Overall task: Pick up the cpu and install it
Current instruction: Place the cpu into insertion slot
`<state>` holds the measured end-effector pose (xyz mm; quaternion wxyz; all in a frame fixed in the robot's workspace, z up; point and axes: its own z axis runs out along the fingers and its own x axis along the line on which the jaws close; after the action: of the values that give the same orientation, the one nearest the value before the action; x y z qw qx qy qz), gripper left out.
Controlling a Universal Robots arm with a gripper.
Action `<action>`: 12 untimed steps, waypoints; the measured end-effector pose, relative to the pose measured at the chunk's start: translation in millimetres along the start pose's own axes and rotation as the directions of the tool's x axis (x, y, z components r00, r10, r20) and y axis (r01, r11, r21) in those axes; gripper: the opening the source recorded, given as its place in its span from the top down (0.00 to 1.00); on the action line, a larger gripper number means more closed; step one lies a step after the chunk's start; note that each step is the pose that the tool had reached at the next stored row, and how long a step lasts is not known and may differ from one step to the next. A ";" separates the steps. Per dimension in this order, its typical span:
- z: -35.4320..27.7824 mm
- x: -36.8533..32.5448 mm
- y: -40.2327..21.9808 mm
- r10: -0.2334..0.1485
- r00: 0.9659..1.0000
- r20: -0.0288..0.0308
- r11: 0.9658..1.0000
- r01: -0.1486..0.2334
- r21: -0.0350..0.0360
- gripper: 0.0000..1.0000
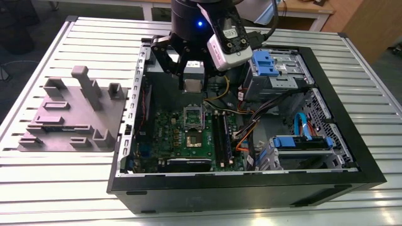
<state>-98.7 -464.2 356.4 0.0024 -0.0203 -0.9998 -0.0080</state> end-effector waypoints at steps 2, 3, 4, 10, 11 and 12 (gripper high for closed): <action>2.1 -0.4 -0.2 0.000 1.000 0.000 1.000 0.000 0.000 0.53; 3.1 -0.4 -0.7 0.000 1.000 0.000 1.000 0.000 0.000 0.53; 4.1 -0.4 -1.4 0.000 1.000 0.000 1.000 0.000 0.000 0.53; 6.7 -0.7 -2.6 0.000 1.000 0.000 1.000 0.000 0.000 0.53; 7.2 -0.6 -2.7 0.000 1.000 0.000 1.000 0.000 0.000 0.53; 7.6 -0.7 -2.7 0.000 1.000 0.000 1.000 0.000 0.000 0.53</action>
<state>-98.2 -466.8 348.7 0.0025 -0.0203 -0.9998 -0.0079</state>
